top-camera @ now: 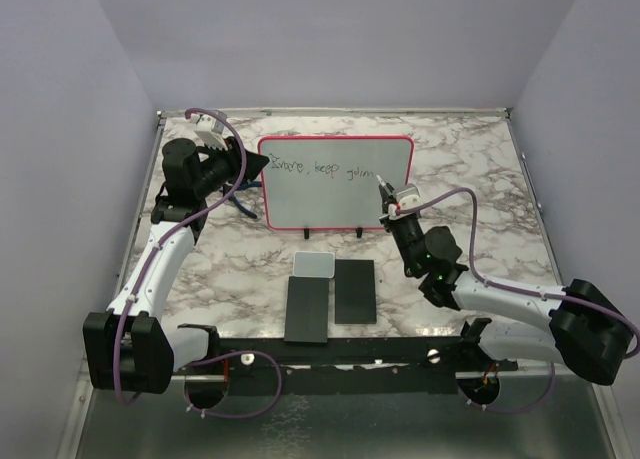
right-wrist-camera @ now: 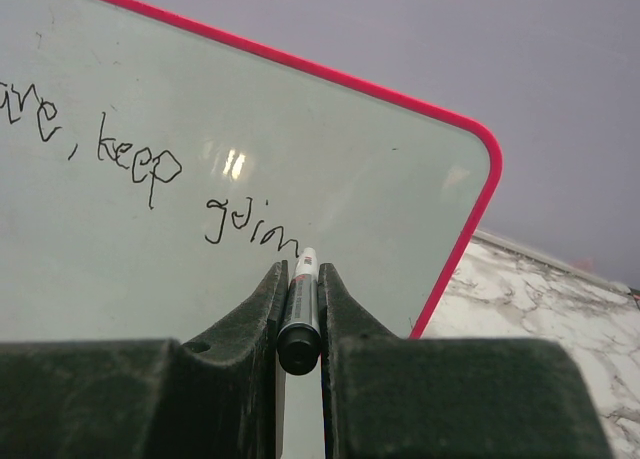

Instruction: Write a sentence on the whiteboard

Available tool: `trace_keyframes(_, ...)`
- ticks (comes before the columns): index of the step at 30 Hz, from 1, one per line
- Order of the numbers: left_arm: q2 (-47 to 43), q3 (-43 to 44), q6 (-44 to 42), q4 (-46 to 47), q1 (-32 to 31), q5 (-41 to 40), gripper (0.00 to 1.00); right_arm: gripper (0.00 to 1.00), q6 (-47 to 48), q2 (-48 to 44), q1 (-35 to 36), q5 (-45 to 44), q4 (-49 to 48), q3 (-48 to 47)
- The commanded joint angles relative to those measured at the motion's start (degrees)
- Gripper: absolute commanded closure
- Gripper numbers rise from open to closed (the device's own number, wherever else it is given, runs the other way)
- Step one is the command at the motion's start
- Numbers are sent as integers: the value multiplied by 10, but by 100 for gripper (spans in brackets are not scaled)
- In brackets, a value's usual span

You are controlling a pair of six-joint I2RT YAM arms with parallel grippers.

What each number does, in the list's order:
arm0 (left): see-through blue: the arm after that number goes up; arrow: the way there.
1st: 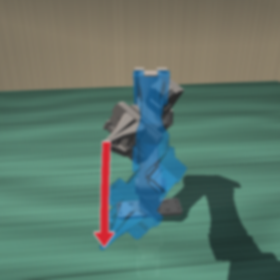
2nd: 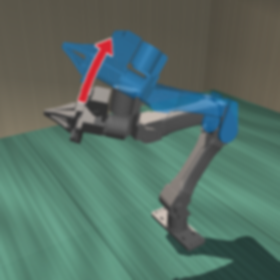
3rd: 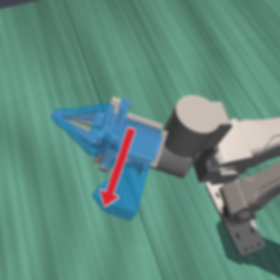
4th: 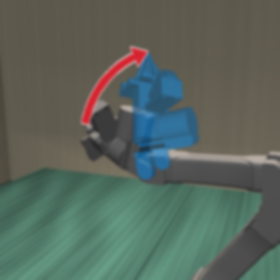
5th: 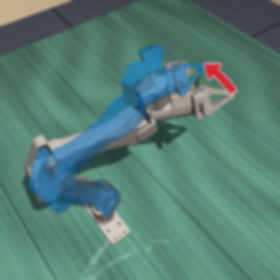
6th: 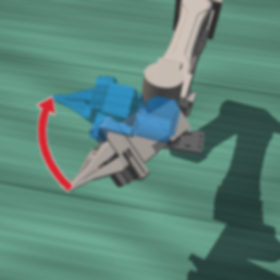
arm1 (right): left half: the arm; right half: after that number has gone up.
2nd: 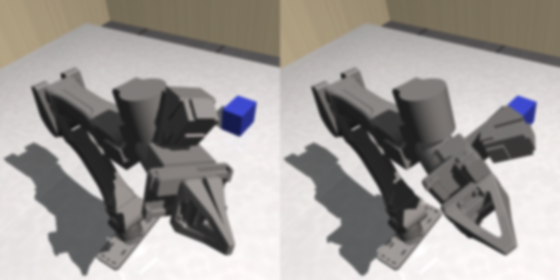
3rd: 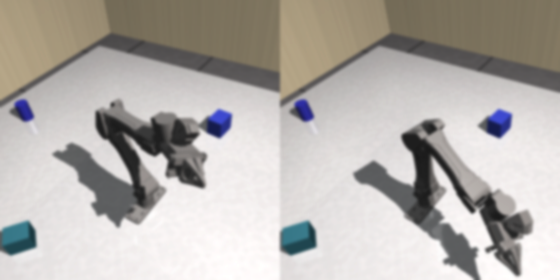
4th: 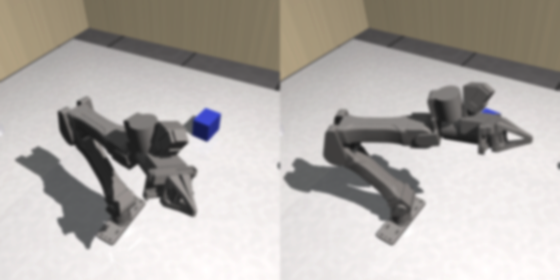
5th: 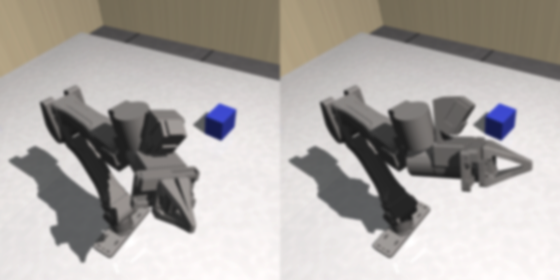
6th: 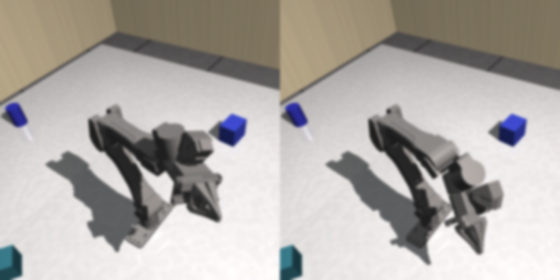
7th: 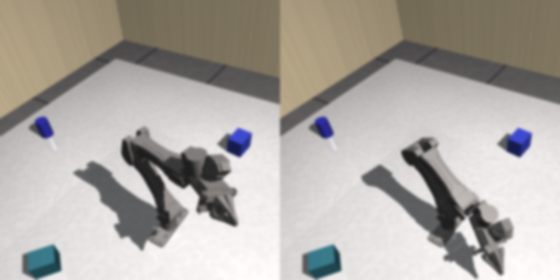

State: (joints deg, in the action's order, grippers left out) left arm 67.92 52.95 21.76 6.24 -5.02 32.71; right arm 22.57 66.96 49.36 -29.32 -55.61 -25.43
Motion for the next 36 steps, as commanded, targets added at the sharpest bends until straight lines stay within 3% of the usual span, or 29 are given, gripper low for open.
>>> trace_keyframes(1, -16, -7, -8, -2, -3, -8, 73, 99, 7, 11, -6, -17, -31, -3)
trace_keyframes(36, -16, -9, -9, -2, -3, -12, 73, 99, -1, 14, -24, 6, -49, 9)
